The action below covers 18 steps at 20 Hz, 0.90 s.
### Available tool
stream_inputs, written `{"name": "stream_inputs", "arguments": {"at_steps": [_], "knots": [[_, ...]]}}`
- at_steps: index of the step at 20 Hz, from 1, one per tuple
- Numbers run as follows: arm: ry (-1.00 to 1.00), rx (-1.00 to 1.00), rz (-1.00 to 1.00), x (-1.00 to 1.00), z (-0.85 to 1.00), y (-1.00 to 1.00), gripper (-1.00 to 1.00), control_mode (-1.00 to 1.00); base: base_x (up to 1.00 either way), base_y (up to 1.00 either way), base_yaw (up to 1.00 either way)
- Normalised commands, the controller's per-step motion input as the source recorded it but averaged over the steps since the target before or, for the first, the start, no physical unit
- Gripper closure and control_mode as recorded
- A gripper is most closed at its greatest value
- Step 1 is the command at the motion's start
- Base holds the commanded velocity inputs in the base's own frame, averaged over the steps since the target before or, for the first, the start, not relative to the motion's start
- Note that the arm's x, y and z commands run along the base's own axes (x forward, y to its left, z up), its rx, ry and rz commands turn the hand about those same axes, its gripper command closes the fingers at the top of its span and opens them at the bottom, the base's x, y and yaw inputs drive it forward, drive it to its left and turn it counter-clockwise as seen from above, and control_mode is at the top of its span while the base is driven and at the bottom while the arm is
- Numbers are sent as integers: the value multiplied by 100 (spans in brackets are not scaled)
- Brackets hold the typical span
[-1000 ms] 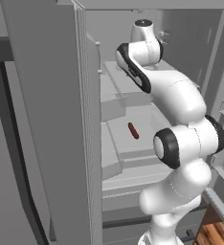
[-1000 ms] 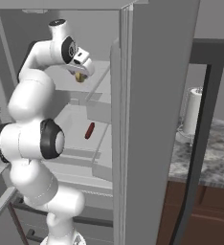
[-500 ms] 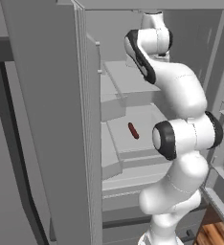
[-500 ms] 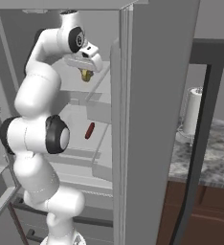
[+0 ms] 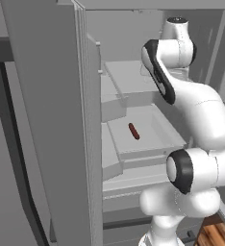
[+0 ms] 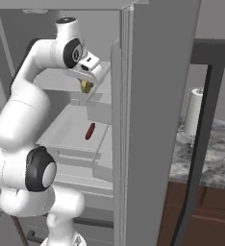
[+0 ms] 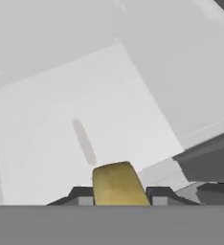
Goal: Retrieve the sausage and cheese from the fridge and place them on the cutting board on the counter.
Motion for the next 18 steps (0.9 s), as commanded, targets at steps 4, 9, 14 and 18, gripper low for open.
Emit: {"name": "stream_inputs", "arguments": {"at_steps": [4, 9, 14, 18], "knots": [[-43, 0, 0, -100, -14, 0, 100, -100, 0, 0, 0], [-34, 0, 1, -100, 0, -1, 100, -100, 0, 0, 0], [-8, 0, 8, -95, 23, 0, 100, -100, 0, 0, 0], [0, -1, 8, -79, 40, 0, 100, -100, 0, 0, 0]]}}
